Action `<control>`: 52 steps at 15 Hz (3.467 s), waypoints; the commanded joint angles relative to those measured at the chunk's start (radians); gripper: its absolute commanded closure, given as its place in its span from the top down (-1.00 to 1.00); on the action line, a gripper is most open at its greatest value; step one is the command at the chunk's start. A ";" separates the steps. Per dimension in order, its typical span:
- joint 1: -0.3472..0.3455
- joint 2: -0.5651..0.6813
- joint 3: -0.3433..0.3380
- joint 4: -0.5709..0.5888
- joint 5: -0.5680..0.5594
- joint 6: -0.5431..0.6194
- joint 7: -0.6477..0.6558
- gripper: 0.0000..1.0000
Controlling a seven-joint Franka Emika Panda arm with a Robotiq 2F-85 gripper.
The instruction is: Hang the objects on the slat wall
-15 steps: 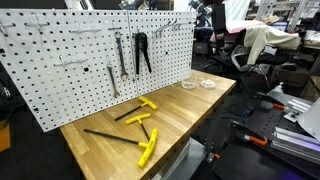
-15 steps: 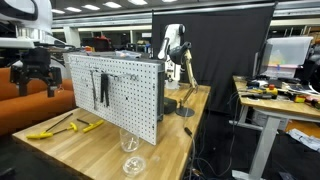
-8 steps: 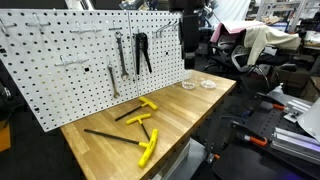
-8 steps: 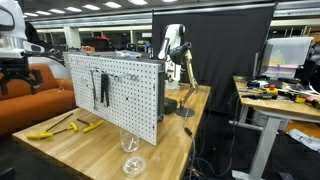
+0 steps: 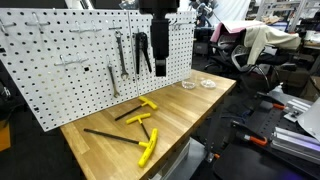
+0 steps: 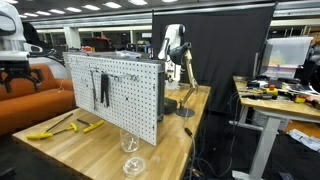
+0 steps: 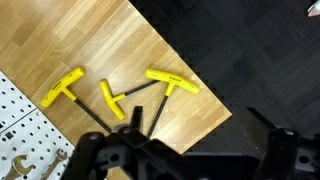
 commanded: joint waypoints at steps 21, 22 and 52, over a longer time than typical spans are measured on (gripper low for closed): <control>-0.001 0.186 0.035 0.096 -0.310 0.109 0.346 1.00; 0.000 0.190 0.035 0.099 -0.312 0.109 0.349 1.00; 0.062 0.544 -0.043 0.231 -0.302 0.289 0.326 1.00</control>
